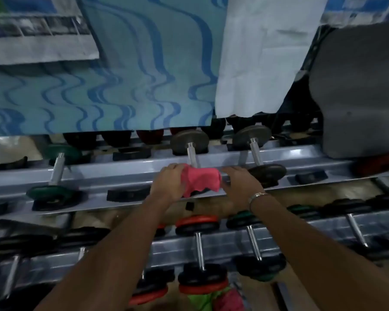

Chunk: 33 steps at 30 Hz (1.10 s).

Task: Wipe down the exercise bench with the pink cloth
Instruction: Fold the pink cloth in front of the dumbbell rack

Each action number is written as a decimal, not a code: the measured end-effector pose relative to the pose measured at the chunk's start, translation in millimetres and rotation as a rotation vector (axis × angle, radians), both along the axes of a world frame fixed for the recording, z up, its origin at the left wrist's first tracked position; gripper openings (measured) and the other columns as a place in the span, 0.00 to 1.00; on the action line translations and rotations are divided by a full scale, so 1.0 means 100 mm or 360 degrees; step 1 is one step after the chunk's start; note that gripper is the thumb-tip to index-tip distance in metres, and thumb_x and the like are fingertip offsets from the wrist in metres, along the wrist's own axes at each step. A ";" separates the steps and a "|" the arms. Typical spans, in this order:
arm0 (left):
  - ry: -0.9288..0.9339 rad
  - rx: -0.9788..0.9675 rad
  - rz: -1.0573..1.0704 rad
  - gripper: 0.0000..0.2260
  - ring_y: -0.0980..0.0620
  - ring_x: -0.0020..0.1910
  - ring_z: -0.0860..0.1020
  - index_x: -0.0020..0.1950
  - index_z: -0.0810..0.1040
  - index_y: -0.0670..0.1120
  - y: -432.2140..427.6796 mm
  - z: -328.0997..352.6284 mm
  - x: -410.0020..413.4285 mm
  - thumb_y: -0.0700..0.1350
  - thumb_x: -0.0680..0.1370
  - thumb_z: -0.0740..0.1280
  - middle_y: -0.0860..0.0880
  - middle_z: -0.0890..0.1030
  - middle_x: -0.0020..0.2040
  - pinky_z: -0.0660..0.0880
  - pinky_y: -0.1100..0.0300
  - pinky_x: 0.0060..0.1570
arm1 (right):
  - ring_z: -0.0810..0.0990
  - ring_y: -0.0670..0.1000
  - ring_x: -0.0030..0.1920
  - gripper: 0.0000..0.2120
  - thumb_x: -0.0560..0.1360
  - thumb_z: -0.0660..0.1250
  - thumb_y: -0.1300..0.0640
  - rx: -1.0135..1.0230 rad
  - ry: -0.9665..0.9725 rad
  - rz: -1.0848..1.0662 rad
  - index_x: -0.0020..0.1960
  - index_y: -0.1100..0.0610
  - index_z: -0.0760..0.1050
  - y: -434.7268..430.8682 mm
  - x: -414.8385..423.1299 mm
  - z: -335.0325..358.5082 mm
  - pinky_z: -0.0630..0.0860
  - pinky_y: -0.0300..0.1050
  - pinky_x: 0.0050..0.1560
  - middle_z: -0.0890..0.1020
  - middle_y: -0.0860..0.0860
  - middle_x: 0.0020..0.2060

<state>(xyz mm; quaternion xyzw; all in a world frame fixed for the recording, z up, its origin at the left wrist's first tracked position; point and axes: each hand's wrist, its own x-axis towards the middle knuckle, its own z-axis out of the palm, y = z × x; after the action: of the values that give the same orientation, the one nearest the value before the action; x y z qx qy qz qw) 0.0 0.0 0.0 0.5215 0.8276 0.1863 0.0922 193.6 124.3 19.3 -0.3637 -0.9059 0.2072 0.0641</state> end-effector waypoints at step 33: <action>-0.2231 0.0914 0.1107 0.07 0.47 0.42 0.82 0.51 0.79 0.46 -1.20 -0.25 -0.26 0.44 0.77 0.76 0.45 0.84 0.45 0.81 0.46 0.44 | 0.80 0.48 0.43 0.05 0.80 0.67 0.59 -0.1219 0.0982 -0.0302 0.46 0.56 0.81 -1.26 -0.59 -0.30 0.77 0.46 0.46 0.84 0.51 0.43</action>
<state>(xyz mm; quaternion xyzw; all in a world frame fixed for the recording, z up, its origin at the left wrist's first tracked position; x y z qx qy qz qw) -25.9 -120.4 -24.8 0.0026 0.6125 0.6893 0.3868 134.3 -1.7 -10.5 -0.3636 -0.6664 0.6162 0.2096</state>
